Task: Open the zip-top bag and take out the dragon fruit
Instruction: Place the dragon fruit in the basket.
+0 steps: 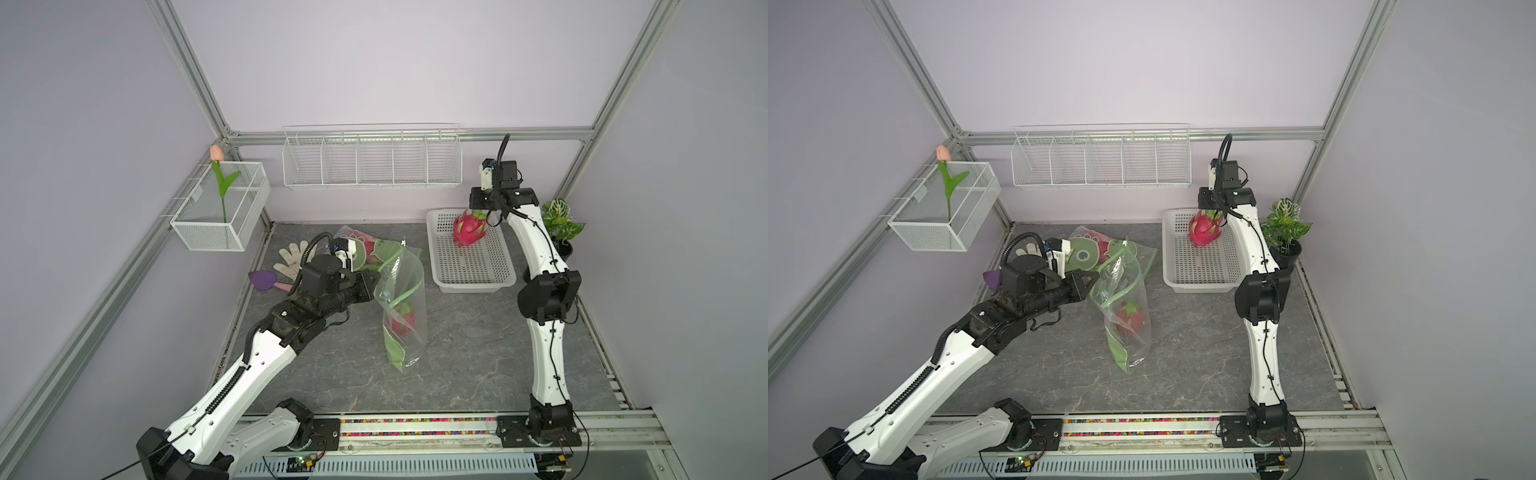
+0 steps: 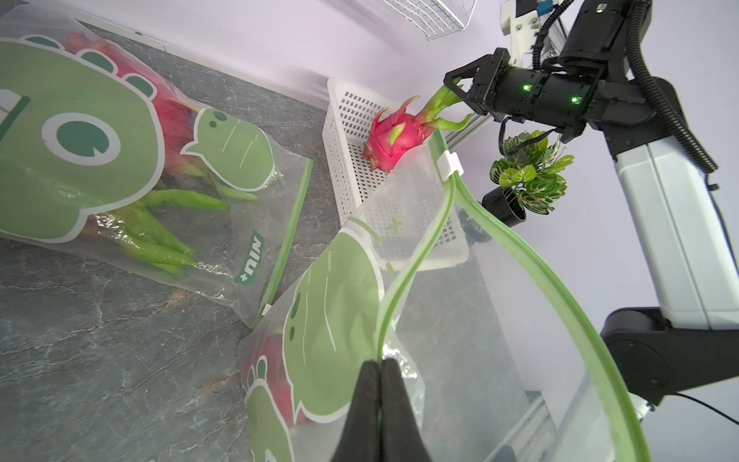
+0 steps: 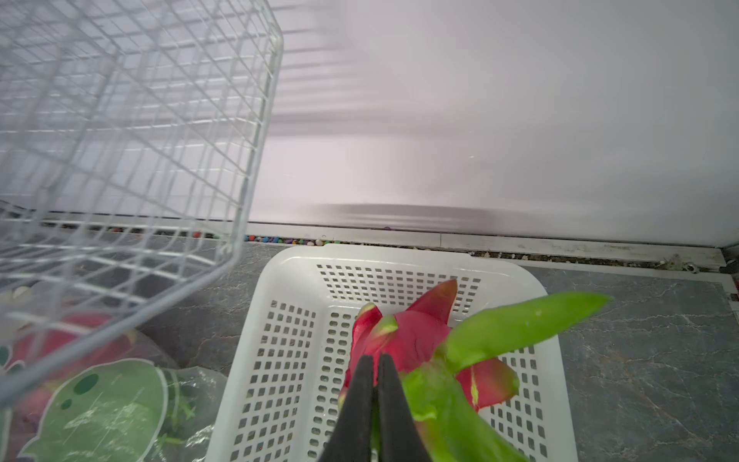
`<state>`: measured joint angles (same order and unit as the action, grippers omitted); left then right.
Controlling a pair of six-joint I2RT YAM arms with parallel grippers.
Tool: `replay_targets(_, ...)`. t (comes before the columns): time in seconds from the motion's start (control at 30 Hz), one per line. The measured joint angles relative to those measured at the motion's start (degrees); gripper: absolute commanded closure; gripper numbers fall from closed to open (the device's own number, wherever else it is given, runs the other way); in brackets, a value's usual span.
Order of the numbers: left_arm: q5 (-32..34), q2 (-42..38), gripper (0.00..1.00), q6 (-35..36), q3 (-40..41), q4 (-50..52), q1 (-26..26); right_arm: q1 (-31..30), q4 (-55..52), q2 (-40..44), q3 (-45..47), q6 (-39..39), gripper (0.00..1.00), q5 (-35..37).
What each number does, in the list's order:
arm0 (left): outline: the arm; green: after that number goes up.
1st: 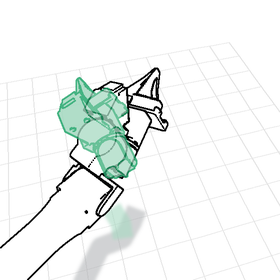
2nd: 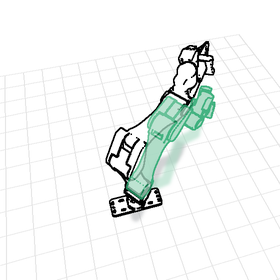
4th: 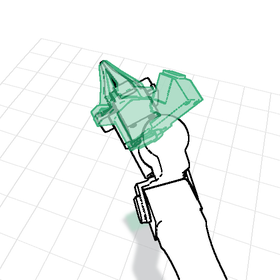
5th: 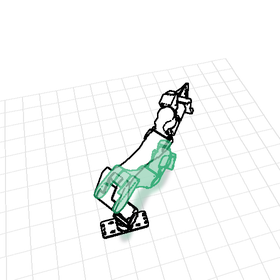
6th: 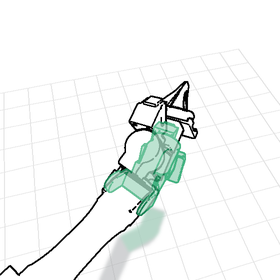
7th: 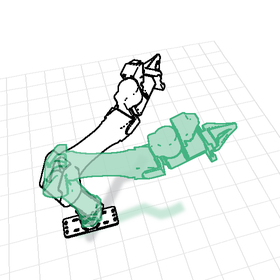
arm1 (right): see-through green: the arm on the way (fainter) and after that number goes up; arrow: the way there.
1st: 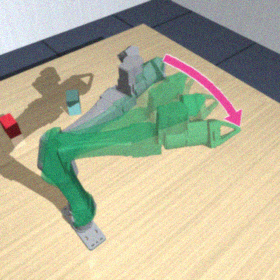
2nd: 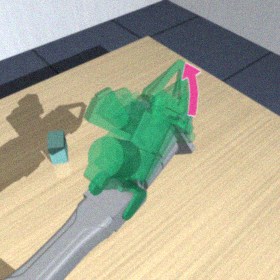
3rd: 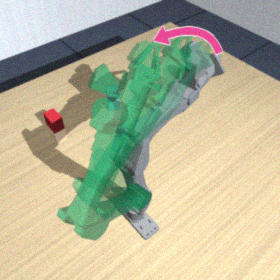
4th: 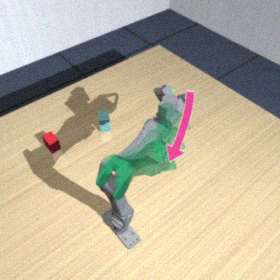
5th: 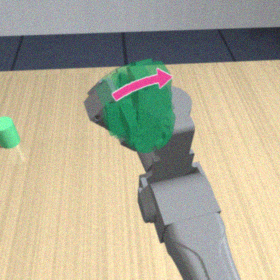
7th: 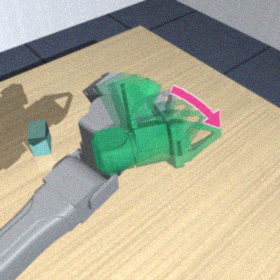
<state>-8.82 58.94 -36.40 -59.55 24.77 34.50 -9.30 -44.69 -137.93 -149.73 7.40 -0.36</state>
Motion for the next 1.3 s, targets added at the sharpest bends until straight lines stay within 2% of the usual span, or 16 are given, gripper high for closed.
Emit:
replay_targets(0.17, 0.0, 0.0, 1.0, 0.0, 0.0, 0.0, 0.0, 0.1, -2.4, -2.5, -1.9, -0.5, 0.79, 1.4)
replay_targets(0.4, 0.0, 0.0, 1.0, 0.2, 0.1, 0.0, 0.0, 0.3, -4.9, -2.6, -2.5, -1.0, 0.53, 1.6)
replay_targets(0.67, 0.0, 0.0, 1.0, 0.2, 0.2, 0.0, 0.0, 0.3, -7.8, -2.5, -4.6, -0.9, 0.38, 0.5)
replay_targets(0.87, 0.1, 0.0, 1.0, 0.2, 0.2, 0.0, 0.0, 0.3, -11.3, 1.8, -5.5, 0.5, 0.34, -2.6)
replay_targets(1.1, 0.2, 0.0, 1.0, 0.2, 0.2, 0.0, 0.0, -0.4, -15.6, 13.6, -6.4, 4.5, 0.33, -6.9)
replay_targets(1.3, 0.4, 1.1, 1.0, 0.2, -1.7, 0.7, 0.0, -7.8, -20.7, 21.4, -7.1, 5.7, 0.37, -8.9)
